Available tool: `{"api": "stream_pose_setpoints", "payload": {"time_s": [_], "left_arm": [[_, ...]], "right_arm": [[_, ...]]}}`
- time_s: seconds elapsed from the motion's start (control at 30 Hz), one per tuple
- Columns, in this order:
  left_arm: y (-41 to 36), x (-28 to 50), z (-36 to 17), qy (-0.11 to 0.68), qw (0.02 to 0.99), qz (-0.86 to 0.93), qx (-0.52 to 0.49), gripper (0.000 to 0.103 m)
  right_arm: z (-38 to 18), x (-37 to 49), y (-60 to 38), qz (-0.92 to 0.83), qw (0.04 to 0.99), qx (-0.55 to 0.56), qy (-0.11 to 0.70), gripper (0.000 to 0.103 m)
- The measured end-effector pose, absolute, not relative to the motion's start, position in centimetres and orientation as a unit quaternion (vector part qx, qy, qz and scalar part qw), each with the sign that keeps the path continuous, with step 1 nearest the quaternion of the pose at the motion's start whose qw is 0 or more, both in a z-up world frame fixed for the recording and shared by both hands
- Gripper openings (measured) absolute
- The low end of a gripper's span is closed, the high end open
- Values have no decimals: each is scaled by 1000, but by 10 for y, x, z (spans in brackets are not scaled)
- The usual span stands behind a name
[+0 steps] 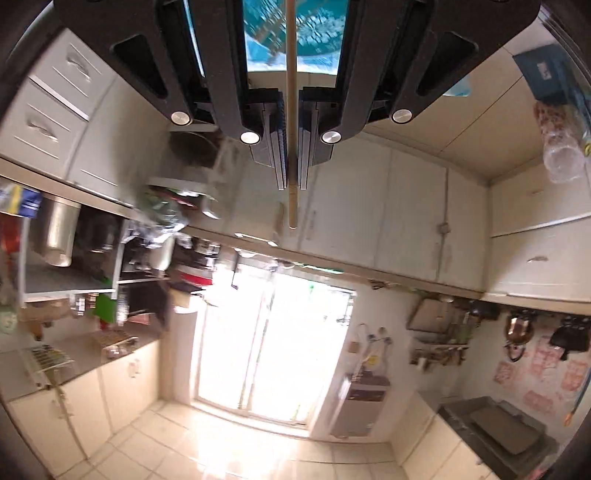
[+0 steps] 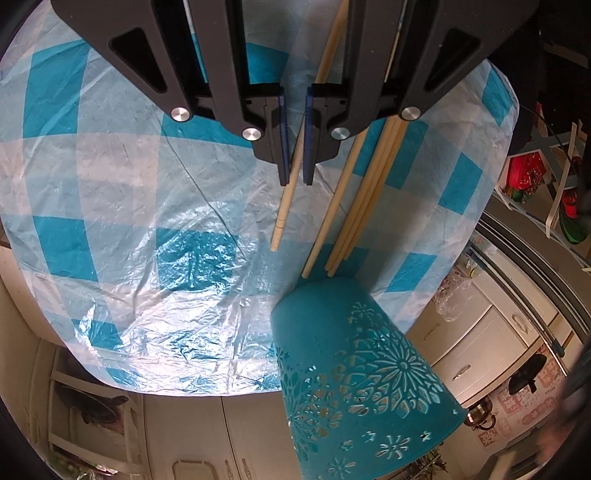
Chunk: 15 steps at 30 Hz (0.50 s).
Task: Organize utensils
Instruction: 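Grasp one wooden chopstick with the left gripper and lift it upright, then lower the chopstick into the teal basket and open the left gripper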
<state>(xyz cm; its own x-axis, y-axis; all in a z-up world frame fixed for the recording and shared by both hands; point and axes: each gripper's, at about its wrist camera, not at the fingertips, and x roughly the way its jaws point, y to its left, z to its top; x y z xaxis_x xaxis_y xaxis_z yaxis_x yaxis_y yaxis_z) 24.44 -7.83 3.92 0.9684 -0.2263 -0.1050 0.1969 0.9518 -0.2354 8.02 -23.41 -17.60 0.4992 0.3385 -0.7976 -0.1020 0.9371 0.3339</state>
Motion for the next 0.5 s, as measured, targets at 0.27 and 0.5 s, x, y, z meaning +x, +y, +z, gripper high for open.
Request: {"api": "stream_pose_setpoints", "payload": {"time_s": [0.27, 0.5], "left_arm": [[-91, 285, -2, 96, 989, -62, -89, 5], [-96, 278, -13, 123, 989, -66, -53, 5]], "right_arm": [[-175, 82, -230, 130, 858, 110, 485, 9], [-174, 83, -226, 140, 856, 104, 486, 17]]}}
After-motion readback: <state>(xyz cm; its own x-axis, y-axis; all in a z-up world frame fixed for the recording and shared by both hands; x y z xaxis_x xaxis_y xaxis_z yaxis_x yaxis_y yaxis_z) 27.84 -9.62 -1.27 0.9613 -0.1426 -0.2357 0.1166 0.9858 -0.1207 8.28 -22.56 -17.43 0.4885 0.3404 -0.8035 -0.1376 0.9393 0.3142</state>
